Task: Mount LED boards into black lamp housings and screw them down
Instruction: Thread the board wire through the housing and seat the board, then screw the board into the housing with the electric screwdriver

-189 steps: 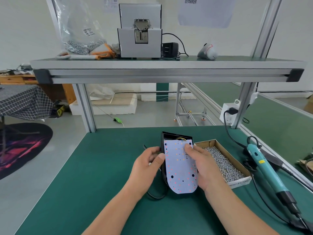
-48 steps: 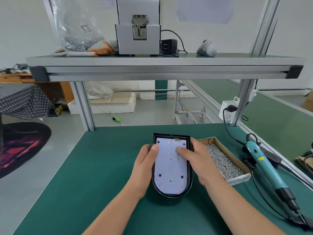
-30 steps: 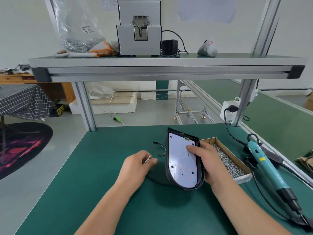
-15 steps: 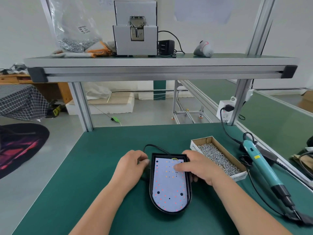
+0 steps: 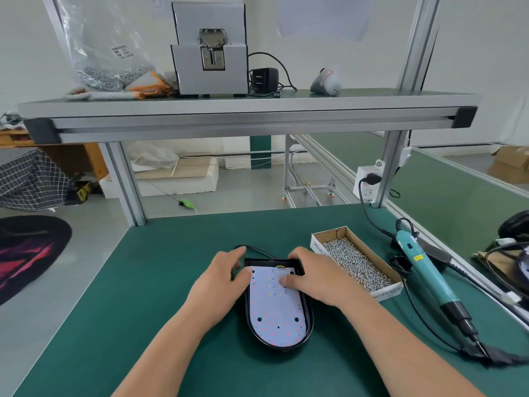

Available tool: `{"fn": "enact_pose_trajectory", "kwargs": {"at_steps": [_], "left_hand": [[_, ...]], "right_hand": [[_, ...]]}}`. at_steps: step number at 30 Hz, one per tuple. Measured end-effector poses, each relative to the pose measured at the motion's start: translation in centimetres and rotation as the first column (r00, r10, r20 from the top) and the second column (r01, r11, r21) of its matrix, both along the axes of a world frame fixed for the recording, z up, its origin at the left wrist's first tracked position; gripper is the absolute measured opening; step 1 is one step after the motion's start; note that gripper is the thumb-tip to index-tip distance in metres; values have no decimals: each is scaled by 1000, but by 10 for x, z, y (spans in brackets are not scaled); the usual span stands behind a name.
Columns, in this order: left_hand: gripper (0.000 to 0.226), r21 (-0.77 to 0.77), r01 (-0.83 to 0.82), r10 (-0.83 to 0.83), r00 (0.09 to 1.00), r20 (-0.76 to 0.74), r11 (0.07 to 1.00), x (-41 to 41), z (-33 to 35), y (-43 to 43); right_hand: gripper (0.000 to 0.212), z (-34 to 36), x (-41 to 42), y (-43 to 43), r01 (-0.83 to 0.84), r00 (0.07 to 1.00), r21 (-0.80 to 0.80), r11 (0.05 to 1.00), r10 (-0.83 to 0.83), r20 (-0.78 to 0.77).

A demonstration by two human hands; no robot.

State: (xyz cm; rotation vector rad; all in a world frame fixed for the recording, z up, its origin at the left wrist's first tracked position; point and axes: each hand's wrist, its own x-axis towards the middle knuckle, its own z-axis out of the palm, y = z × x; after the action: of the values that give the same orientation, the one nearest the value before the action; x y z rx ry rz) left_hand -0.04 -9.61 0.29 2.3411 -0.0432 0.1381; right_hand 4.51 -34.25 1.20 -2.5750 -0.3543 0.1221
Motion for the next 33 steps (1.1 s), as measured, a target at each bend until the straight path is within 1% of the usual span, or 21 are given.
{"fn": "enact_pose_trajectory", "kwargs": {"at_steps": [4,7,9,10,12,15,18,20,23,26,28,31,33], "left_hand": [[41,9,-13,13,1000,-28,1000,1,0,-2],[40,7,-37,37,999,7,999,-1,-4,-4],[43,-14,-45,45,999,22,999,-2,-4,-4],[43,-20,-47,48,998,30,999,-2,-4,-3],[43,-22,-48,49,997,55,999,-3,-2,-3],[43,-15,-77,78,992,98,997,-5,2,-3],[44,13,-106,104,988,112,994,-7,7,-4],[46,33,-122,117,986,118,992,-10,11,-5],[47,63,-151,140,978,157,986,-12,17,-5],[46,86,-173,154,969,193,981,-14,22,-5],[45,105,-177,153,966,206,979,-16,24,-6],[41,149,-214,159,936,313,965,-18,28,-6],[42,190,-233,133,894,429,954,-19,32,-8]], "right_hand": [[57,0,-2,2,25,1000,25,999,-25,-3],[73,5,-4,-4,30,999,50,998,-29,-34],[76,13,-7,-10,38,999,82,996,-35,-39],[73,19,-8,-14,51,998,109,993,-48,-31],[60,34,-10,-27,99,995,137,986,-100,3],[43,51,-18,-61,173,977,91,981,-182,108],[29,56,-29,-108,272,940,6,962,-267,212],[30,52,-37,-140,373,898,-37,927,-351,265],[40,41,-51,-180,514,835,-118,849,-465,293],[54,29,-60,-201,547,832,-212,810,-497,245],[52,24,-65,-203,543,839,-219,810,-510,191],[42,18,-66,-200,529,848,-186,828,-513,133],[39,14,-64,-200,535,844,-87,840,-529,86]]}}
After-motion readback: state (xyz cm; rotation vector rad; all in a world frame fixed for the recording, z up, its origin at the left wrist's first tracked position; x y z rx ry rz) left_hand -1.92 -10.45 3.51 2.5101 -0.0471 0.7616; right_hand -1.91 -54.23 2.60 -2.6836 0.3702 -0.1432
